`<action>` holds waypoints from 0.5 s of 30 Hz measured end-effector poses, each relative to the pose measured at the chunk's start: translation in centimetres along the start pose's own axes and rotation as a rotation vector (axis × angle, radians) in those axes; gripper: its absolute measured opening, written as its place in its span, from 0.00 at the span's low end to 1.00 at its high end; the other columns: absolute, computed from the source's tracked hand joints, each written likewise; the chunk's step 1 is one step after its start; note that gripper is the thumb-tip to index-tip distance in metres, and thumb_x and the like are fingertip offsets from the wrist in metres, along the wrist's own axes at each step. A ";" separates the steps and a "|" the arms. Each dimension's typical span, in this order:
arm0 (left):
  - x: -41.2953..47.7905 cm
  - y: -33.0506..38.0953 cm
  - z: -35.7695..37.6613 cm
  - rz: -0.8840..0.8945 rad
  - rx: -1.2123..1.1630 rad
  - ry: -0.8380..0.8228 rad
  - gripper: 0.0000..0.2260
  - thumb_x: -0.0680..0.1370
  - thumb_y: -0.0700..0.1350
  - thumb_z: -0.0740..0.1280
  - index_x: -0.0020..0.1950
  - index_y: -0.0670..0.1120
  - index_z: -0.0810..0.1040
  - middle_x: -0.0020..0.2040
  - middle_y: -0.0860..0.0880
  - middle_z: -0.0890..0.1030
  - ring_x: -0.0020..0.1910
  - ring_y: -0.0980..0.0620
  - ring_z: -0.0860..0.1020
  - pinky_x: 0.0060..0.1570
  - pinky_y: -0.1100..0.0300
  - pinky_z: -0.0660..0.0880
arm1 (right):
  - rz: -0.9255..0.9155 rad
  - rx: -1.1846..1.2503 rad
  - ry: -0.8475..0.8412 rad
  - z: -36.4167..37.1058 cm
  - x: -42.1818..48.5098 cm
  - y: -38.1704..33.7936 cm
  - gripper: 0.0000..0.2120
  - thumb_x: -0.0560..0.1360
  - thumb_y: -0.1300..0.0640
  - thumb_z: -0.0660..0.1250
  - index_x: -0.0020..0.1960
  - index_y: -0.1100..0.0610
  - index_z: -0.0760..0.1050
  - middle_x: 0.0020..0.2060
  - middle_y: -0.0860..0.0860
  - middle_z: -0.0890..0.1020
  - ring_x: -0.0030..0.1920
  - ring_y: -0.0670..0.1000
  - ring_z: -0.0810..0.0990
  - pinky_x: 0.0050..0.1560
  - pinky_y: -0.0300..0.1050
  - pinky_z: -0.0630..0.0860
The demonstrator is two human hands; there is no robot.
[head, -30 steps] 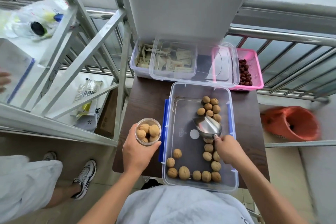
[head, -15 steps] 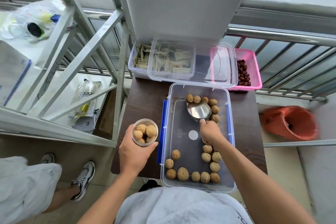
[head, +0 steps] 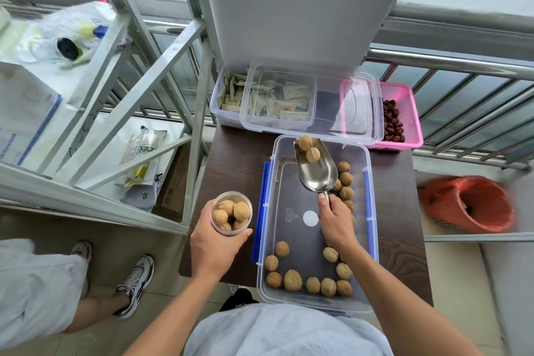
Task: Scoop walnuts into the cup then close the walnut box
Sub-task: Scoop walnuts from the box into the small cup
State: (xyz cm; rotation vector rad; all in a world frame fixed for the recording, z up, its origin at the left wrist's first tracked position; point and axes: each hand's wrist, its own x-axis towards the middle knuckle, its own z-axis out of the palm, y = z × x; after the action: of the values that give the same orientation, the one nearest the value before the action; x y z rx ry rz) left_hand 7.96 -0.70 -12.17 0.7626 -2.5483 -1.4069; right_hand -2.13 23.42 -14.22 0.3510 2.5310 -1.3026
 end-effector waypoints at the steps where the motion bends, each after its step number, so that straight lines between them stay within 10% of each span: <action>1: 0.0 -0.1 0.0 0.001 0.003 0.001 0.34 0.60 0.49 0.85 0.59 0.63 0.71 0.52 0.63 0.79 0.52 0.57 0.79 0.53 0.62 0.74 | -0.012 0.019 0.004 -0.1 -0.1 0.1 0.23 0.82 0.47 0.58 0.39 0.66 0.68 0.31 0.53 0.72 0.33 0.50 0.69 0.37 0.54 0.68; 15: 0.0 -0.3 -0.6 0.004 -0.004 0.024 0.34 0.60 0.50 0.85 0.60 0.63 0.71 0.52 0.65 0.78 0.53 0.58 0.78 0.55 0.59 0.76 | -0.134 -0.073 -0.146 -5.9 -2.2 -1.9 0.18 0.82 0.49 0.62 0.35 0.56 0.72 0.27 0.48 0.70 0.31 0.49 0.67 0.35 0.49 0.66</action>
State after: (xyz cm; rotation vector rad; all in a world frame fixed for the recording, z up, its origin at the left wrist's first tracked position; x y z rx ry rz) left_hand 8.30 -1.24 -12.08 0.7690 -2.5264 -1.3930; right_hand -1.44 26.97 -8.76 0.0688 2.5063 -1.2286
